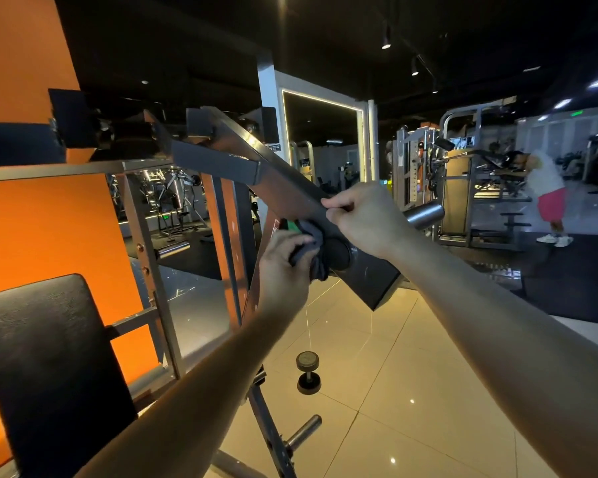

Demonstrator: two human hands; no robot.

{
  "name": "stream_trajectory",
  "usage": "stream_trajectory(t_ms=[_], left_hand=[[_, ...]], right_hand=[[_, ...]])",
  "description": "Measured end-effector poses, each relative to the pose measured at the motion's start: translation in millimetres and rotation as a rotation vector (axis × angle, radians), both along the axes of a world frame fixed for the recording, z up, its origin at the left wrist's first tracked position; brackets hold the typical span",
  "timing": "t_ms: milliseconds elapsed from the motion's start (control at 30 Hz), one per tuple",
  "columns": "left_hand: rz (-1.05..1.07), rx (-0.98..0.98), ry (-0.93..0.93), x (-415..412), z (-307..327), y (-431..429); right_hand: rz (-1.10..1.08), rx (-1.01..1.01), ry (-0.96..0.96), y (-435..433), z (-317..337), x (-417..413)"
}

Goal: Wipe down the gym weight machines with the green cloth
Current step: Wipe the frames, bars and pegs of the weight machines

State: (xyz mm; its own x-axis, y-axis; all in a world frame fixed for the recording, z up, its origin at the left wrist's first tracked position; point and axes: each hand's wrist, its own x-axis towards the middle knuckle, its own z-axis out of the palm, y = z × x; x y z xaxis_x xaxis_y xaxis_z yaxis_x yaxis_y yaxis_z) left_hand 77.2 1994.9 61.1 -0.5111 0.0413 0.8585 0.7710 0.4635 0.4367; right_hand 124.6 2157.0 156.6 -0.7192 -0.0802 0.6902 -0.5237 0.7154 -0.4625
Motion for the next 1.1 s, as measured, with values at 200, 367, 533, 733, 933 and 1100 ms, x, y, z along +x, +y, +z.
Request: stream_trajectory(t_ms=[200, 367, 533, 733, 933, 1100], left_hand=[[0.061, 0.176, 0.018, -37, 107, 3], [0.077, 0.316, 0.045, -49, 115, 10], [0.050, 0.244, -0.040, -24, 35, -1], [-0.071, 0.250, -0.170, 34, 22, -27], [-0.131, 0.162, -0.038, 86, 9, 27], [-0.044, 0.098, 0.037, 76, -28, 69]], right_hand=[[-0.002, 0.012, -0.008, -3, 2, -1], [-0.022, 0.005, -0.024, -1, -2, 5], [-0.009, -0.021, -0.044, 3, -5, 12], [0.011, 0.027, -0.122, 10, -2, 24], [-0.091, -0.034, 0.070, 47, -45, 43], [-0.026, -0.085, 0.073, 52, -65, 48]])
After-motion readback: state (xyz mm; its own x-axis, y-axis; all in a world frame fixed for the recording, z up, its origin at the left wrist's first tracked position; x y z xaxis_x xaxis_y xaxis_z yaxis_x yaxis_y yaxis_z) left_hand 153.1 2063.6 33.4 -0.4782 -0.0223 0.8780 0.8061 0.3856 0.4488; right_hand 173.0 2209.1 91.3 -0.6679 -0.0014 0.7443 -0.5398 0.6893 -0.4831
